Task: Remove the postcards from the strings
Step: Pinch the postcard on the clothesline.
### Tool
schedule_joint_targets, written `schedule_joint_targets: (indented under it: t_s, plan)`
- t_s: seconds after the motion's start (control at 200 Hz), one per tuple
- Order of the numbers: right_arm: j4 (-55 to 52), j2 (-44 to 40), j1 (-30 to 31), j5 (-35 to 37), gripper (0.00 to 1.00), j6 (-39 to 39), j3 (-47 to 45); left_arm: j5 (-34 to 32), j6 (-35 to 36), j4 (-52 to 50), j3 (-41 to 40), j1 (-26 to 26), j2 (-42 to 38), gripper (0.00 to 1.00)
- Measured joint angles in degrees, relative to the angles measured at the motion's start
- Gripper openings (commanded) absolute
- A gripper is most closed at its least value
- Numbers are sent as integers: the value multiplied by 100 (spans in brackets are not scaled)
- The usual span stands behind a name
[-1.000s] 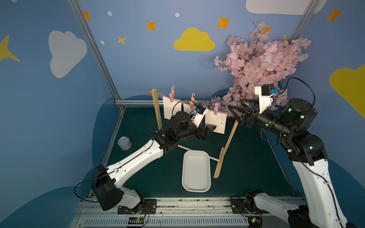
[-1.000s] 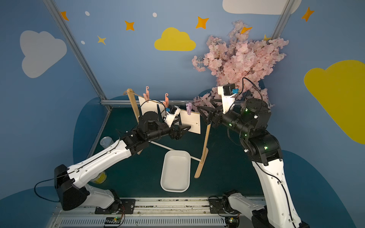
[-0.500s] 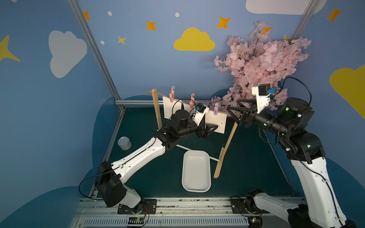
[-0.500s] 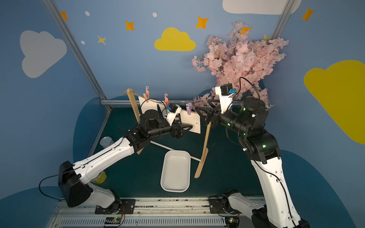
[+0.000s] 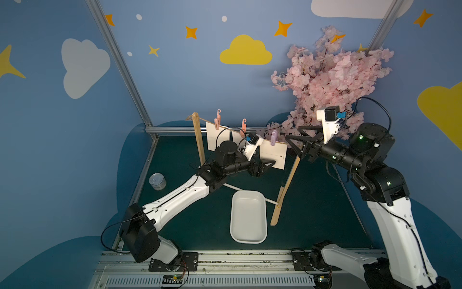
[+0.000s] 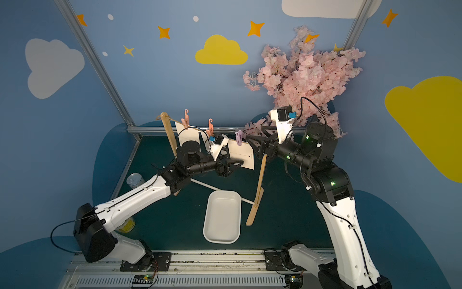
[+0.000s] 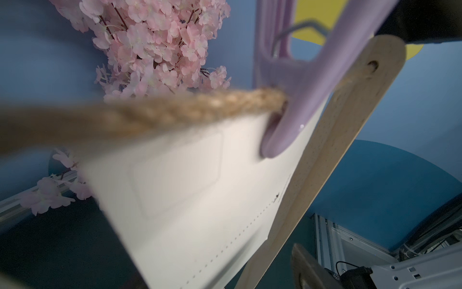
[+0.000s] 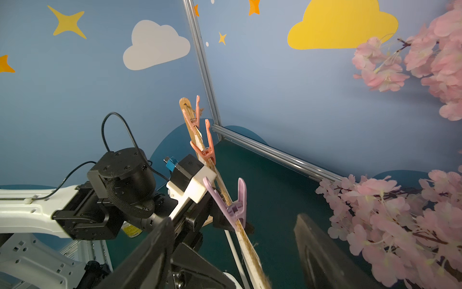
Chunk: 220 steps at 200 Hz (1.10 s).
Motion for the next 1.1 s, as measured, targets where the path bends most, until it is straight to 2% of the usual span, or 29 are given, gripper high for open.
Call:
schedule_joint_targets:
  t_s: [0.375,0.806,1.101]
  plan:
    - [7,103,15,-149,77,44,24,238,-173,352,-44,11,0,70]
    - [107,164,33,-262,77,151,74,363,-326,531,-208,13,66,70]
    - [120,238,57,-275,76,155,74,435,-378,629,-227,15,118,55]
